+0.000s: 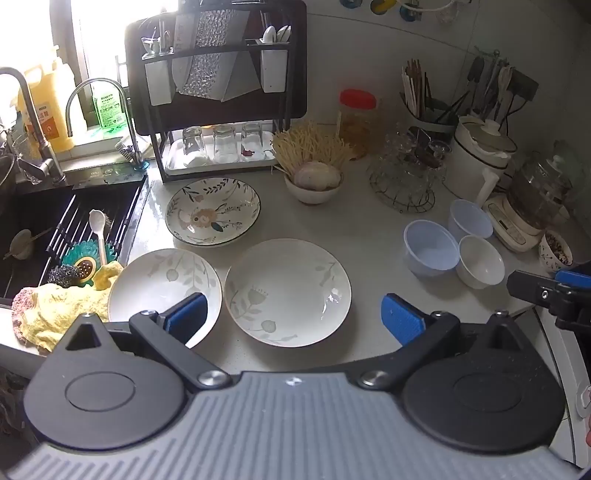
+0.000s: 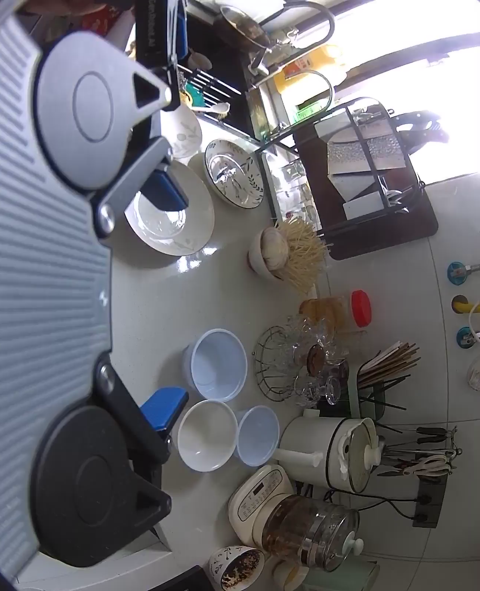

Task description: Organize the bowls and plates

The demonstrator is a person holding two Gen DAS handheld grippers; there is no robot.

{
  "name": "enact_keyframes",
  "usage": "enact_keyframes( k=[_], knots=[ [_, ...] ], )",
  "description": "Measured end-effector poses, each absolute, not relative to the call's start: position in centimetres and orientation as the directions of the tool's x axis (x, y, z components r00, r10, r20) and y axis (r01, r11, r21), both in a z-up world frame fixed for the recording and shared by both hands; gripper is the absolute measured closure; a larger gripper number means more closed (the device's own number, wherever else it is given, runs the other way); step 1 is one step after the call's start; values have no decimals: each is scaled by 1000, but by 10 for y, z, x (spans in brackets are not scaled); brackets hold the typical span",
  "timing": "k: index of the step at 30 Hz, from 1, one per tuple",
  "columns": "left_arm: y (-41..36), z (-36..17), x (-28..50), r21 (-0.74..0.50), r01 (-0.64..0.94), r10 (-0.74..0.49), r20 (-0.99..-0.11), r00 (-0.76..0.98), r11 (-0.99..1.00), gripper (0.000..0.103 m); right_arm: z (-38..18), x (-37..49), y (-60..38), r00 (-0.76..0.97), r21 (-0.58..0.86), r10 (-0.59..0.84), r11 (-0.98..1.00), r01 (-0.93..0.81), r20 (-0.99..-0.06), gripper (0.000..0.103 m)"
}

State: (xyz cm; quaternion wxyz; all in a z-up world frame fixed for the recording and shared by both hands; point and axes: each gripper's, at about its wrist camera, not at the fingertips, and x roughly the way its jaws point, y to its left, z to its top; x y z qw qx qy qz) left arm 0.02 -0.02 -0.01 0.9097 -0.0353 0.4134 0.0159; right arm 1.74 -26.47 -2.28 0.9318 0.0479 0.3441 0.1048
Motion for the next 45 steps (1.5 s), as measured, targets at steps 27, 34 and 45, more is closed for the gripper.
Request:
enact_keyframes(
  k=[27,34,45],
  knots=[
    [1,17,-4,-63,-34,-22,-724,689,997,1,-20,16,-264,733,204,260,965,-167,-628,0],
    [-1,19,-2,-55,-17,-28,-721,693,998,1,-18,17,-267,737,209,255,965,-156,-626,0],
    [7,15,-5,-64,-46,-13,-712,702,997,1,-17,13,-265,743,203,235,970,-136,-627,0]
  ],
)
